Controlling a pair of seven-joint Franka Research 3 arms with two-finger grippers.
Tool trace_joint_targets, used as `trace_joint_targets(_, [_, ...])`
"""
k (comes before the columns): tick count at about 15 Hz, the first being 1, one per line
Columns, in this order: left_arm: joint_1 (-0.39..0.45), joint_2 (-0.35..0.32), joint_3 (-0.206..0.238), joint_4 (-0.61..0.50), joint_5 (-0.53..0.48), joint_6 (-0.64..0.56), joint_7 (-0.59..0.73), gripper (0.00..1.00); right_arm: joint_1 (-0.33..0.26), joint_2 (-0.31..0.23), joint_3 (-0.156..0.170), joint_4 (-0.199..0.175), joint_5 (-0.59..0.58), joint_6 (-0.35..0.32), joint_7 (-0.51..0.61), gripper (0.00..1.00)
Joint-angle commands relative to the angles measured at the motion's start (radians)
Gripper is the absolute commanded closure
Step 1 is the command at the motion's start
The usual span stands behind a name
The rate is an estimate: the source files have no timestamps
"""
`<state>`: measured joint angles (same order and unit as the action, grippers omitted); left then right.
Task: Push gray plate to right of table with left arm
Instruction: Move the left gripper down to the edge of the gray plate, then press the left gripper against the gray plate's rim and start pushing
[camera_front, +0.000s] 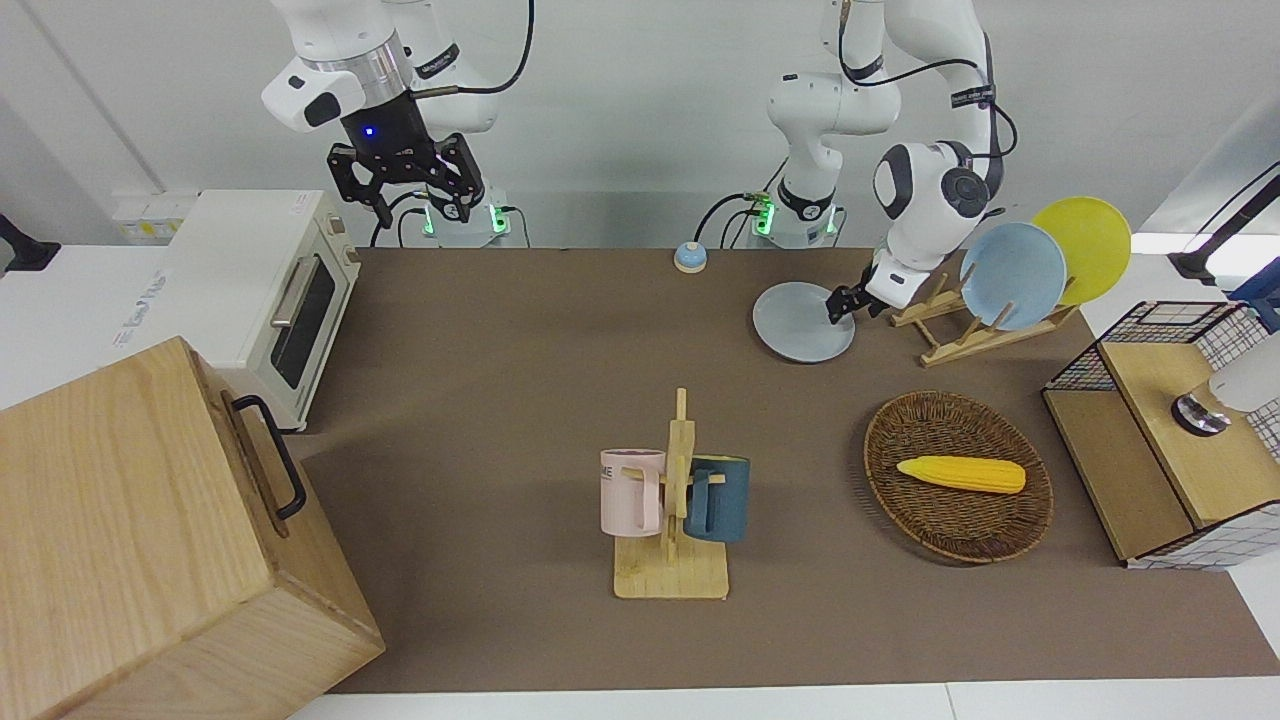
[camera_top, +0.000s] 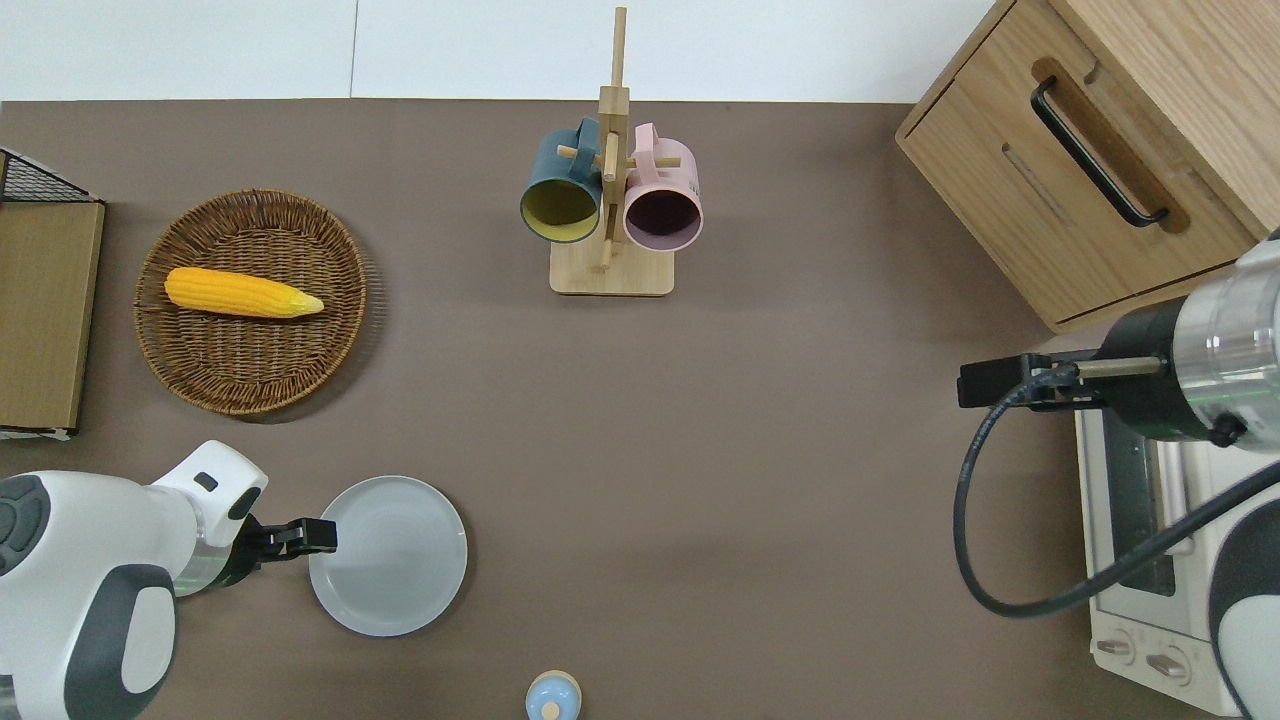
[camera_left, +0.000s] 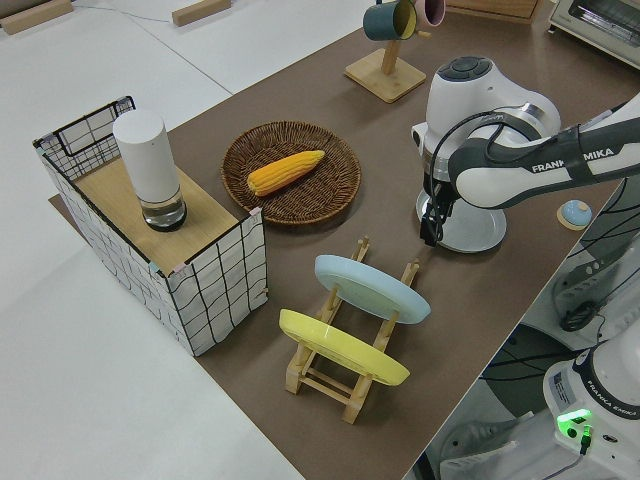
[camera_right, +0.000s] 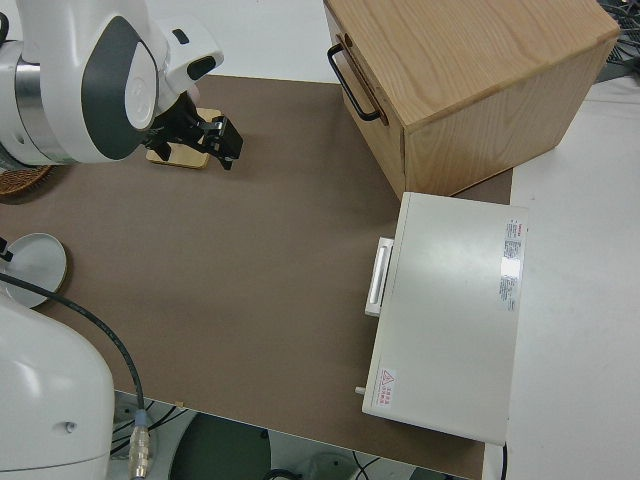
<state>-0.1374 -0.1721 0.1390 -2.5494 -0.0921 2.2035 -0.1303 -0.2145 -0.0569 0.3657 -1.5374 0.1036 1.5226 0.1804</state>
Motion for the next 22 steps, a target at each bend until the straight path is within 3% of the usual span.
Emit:
trace_joint_targets(1, [-0.004, -0.007, -0.003, -0.041, -0.015, 0.031, -0.005, 0.17, -0.006, 0.006, 0.004, 0.014, 0.016, -0.005, 0.002, 0.005])
trace_joint_targets(4, [-0.005, -0.010, -0.007, -0.051, -0.015, 0.030, -0.005, 0.26, -0.006, 0.006, 0.004, 0.014, 0.016, -0.005, 0.002, 0.005])
trace_joint_targets(16, [-0.005, -0.004, -0.009, -0.051, -0.014, 0.030, 0.006, 0.92, -0.006, 0.006, 0.004, 0.014, 0.016, -0.005, 0.002, 0.005])
trace_joint_targets(22, [-0.007, 0.005, -0.013, -0.046, -0.014, 0.039, 0.006, 1.00, -0.006, 0.006, 0.004, 0.014, 0.016, -0.005, 0.002, 0.005])
